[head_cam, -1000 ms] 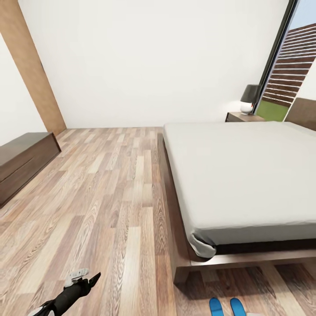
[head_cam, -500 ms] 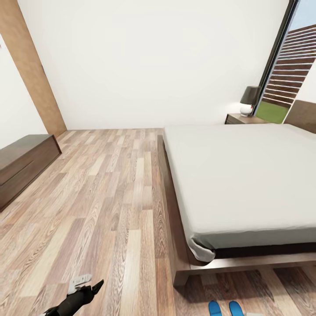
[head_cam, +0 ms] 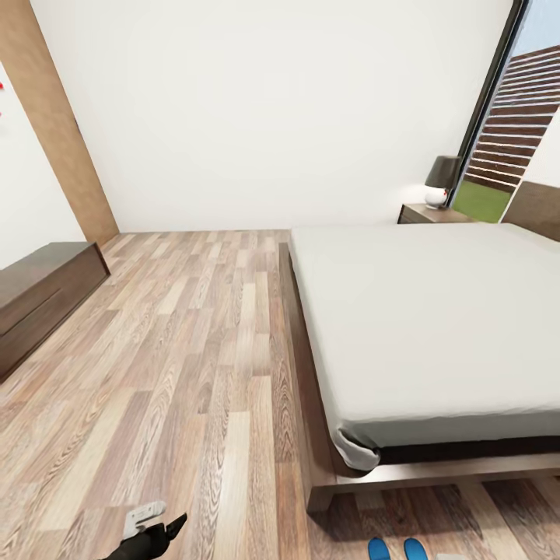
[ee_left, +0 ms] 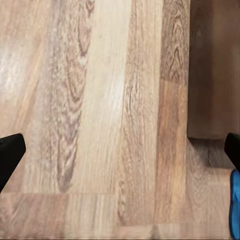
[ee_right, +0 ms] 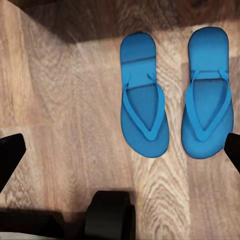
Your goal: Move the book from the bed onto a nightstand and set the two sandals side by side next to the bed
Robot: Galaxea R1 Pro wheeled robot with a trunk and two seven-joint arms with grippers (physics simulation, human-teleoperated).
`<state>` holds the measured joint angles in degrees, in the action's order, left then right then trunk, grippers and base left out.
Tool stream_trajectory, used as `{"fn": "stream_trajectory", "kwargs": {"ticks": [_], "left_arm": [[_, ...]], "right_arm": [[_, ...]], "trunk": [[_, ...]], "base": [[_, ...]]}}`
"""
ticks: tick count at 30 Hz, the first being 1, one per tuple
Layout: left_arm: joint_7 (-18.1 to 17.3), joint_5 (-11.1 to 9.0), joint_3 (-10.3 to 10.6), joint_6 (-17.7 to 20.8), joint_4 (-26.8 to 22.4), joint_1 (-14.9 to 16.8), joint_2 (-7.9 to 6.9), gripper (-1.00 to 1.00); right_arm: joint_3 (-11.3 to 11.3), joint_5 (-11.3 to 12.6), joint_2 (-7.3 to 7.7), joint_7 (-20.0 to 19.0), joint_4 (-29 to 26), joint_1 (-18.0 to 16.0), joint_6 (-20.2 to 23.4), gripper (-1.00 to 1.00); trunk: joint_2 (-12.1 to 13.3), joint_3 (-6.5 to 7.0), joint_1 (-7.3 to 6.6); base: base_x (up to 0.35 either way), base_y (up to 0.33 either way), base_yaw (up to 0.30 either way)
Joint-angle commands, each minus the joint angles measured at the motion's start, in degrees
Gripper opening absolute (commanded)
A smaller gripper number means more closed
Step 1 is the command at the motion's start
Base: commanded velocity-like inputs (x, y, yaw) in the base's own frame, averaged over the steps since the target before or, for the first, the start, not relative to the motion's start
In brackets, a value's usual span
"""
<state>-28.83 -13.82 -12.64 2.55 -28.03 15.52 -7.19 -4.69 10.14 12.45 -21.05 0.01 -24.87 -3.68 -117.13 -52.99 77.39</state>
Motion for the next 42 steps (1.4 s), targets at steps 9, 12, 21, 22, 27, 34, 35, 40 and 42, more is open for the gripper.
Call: {"fn": "stream_trajectory", "kwargs": {"ticks": [9,12,21,22,27,34,35,40,42], "left_arm": [[-0.3,1.1,1.0,0.3,1.7,0.0,0.56,1.00],[-0.2,2.5,2.1,0.2,1.8,0.0,0.91,1.00],[-0.2,5.7,4.5,0.2,2.3,0.0,1.26,1.00],[-0.2,5.9,4.6,0.1,3.2,0.0,1.28,1.00],[-0.2,6.3,4.8,-1.0,6.7,0.0,1.29,1.00],[-0.1,6.5,4.9,-4.9,9.1,0.0,1.30,1.00],[-0.1,6.5,4.9,-5.5,9.4,0.0,1.30,1.00],[-0.1,6.5,4.9,-6.3,9.7,0.0,1.30,1.00],[-0.1,6.4,4.9,-6.4,9.8,0.0,1.30,1.00]], "right_arm": [[-0.5,0.6,-0.05,-0.2,0.1,0.0,-0.2,1.00],[-0.5,0.6,-0.05,-0.2,0.1,-0.1,-0.2,1.00],[-0.5,0.6,-0.12,-0.2,0.1,0.0,-0.2,1.00],[-0.5,0.6,-0.12,-0.2,0.1,0.0,-0.2,1.00],[-0.5,0.6,-0.20,-0.2,0.1,0.0,-0.2,1.00],[-0.5,0.6,-0.43,-0.2,0.1,0.0,-0.2,1.00],[-0.5,0.6,-0.45,-0.2,0.1,0.0,-0.2,1.00],[-0.5,0.6,-0.49,-0.3,0.2,0.0,-0.1,1.00],[-0.5,0.6,-0.49,-0.3,0.2,0.0,-0.1,1.00]], "trunk": [[3.6,1.58,-1.99],[4.8,2.11,-2.65],[8.4,3.73,-4.63],[8.8,3.91,-4.85],[10.8,4.81,-5.95],[13.2,5.88,-7.26],[13.2,5.88,-7.26],[13.2,5.88,-7.26],[13.2,5.88,-7.26]], "base": [[0.000,0.000,0.000],[0.000,0.000,0.000],[0.000,0.000,0.000],[0.000,0.000,0.000],[0.000,0.000,0.000],[0.000,0.000,0.000],[0.000,0.000,0.000],[0.000,0.000,0.000],[0.000,0.000,0.000]]}}
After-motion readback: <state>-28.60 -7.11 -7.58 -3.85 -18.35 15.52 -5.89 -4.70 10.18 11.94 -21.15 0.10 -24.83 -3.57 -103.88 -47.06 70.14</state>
